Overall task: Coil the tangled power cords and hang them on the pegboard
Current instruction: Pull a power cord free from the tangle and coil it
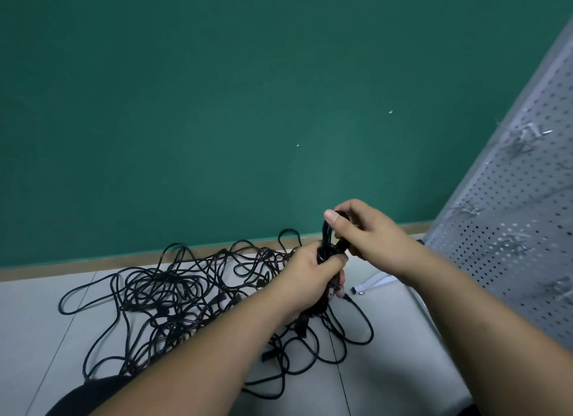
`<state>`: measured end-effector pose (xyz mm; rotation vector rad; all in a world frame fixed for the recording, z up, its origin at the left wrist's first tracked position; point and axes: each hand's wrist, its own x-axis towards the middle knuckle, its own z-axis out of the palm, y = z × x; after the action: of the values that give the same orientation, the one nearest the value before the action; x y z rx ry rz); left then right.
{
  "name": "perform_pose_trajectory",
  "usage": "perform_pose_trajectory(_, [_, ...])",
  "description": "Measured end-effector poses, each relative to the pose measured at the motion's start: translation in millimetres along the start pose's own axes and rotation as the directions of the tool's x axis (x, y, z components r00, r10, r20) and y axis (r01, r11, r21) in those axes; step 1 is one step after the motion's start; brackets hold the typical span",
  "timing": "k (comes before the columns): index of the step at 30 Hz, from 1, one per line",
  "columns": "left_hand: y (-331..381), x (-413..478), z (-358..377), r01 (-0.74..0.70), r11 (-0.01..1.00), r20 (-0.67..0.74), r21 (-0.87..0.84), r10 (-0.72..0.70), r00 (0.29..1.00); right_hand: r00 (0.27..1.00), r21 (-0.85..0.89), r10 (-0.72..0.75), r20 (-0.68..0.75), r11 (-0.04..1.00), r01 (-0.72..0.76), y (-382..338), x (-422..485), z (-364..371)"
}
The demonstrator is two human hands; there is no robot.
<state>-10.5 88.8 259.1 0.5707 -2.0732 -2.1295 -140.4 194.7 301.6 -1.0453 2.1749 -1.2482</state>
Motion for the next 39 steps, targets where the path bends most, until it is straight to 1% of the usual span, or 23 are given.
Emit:
perform_pose_trajectory(2, [-1,-2,8,0.013,1.000,0.077,0.029,-0.015,0.997,0.999,-0.192,0.006,-0.046,0.981,-0.015,3,-5,-1])
perform_pose_trajectory(3, [-2,-3,12,0.004,0.999,0.093,0.053,-0.009,0.996,0.998,-0.248,-0.004,-0.063,0.969,-0.011,4,-8,1])
perform_pose_trajectory(5, [-4,-5,19,-0.049,0.991,0.089,0.122,0.038,0.995,0.990,-0.236,-0.013,-0.137,0.972,-0.020,11,-11,5])
perform_pose_trajectory(8, [-3,-5,27,-0.085,0.985,0.073,0.151,0.074,0.995,0.962,-0.075,-0.005,-0.274,0.997,-0.016,24,-16,8])
perform_pose_trajectory(9, [-3,-5,28,-0.088,0.981,0.068,0.175,0.077,0.995,0.954,-0.094,-0.032,-0.297,0.996,0.004,26,-18,7])
perform_pose_trajectory(10, [-5,-4,30,-0.106,0.970,0.073,0.217,0.092,0.993,0.947,-0.170,-0.085,-0.310,0.985,0.032,28,-22,7])
perform_pose_trajectory(12, [-10,-1,36,-0.141,0.931,0.125,0.338,0.105,0.987,0.935,-0.389,-0.194,-0.296,0.919,0.067,32,-29,3])
perform_pose_trajectory(14, [-16,3,40,-0.153,0.886,0.186,0.437,0.078,0.980,0.948,-0.537,-0.195,-0.253,0.843,0.030,37,-36,0])
perform_pose_trajectory(16, [-22,6,45,-0.185,0.819,0.226,0.543,0.070,0.972,0.962,-0.587,-0.141,-0.232,0.809,-0.024,47,-40,-4])
perform_pose_trajectory(17, [-26,7,48,-0.197,0.788,0.231,0.583,0.072,0.970,0.968,-0.562,-0.110,-0.227,0.826,-0.037,53,-42,-8])
perform_pose_trajectory(18, [-29,8,51,-0.196,0.776,0.227,0.599,0.070,0.971,0.971,-0.488,-0.078,-0.226,0.872,-0.043,59,-44,-11])
perform_pose_trajectory(19, [-33,10,55,-0.176,0.792,0.214,0.585,0.059,0.975,0.972,-0.372,-0.035,-0.233,0.926,-0.056,65,-47,-14])
perform_pose_trajectory(21, [-42,15,63,-0.083,0.886,0.162,0.455,0.009,0.987,0.962,-0.122,0.074,-0.261,0.987,-0.109,77,-50,-17])
perform_pose_trajectory(22, [-47,18,67,-0.021,0.937,0.127,0.349,-0.025,0.992,0.954,-0.022,0.133,-0.270,0.989,-0.144,84,-52,-16])
perform_pose_trajectory(24, [-55,25,72,0.093,0.984,0.097,0.149,-0.108,0.989,0.940,0.112,0.238,-0.245,0.970,-0.216,97,-56,-12])
perform_pose_trajectory(26, [-63,33,75,0.167,0.986,0.081,0.021,-0.168,0.982,0.934,0.098,0.293,-0.203,0.956,-0.278,105,-62,-5])
perform_pose_trajectory(29, [-77,43,77,0.273,0.957,0.027,-0.098,-0.272,0.962,0.940,-0.047,0.288,-0.184,0.953,-0.301,118,-71,13])
perform_pose_trajectory(31, [-86,49,79,0.379,0.880,0.023,-0.287,-0.389,0.921,0.948,-0.146,0.262,-0.182,0.946,-0.290,126,-77,28])
perform_pose_trajectory(32, [-91,51,80,0.405,0.842,0.025,-0.356,-0.424,0.905,0.950,-0.175,0.257,-0.176,0.942,-0.287,132,-80,35])
perform_pose_trajectory(34, [-100,56,83,0.414,0.833,-0.001,-0.367,-0.446,0.895,0.950,-0.189,0.274,-0.151,0.935,-0.300,139,-86,48])
perform_pose_trajectory(35, [-105,57,85,0.407,0.849,-0.010,-0.337,-0.436,0.900,0.945,-0.173,0.298,-0.132,0.932,-0.318,144,-90,53])
perform_pose_trajectory(37, [-114,56,90,0.386,0.879,0.022,-0.279,-0.396,0.918,0.932,-0.115,0.345,-0.113,0.927,-0.357,158,-97,60])
perform_pose_trajectory(39, [-126,57,96,0.387,0.887,0.070,-0.252,-0.382,0.922,0.913,-0.115,0.386,-0.132,0.909,-0.401,174,-101,65])
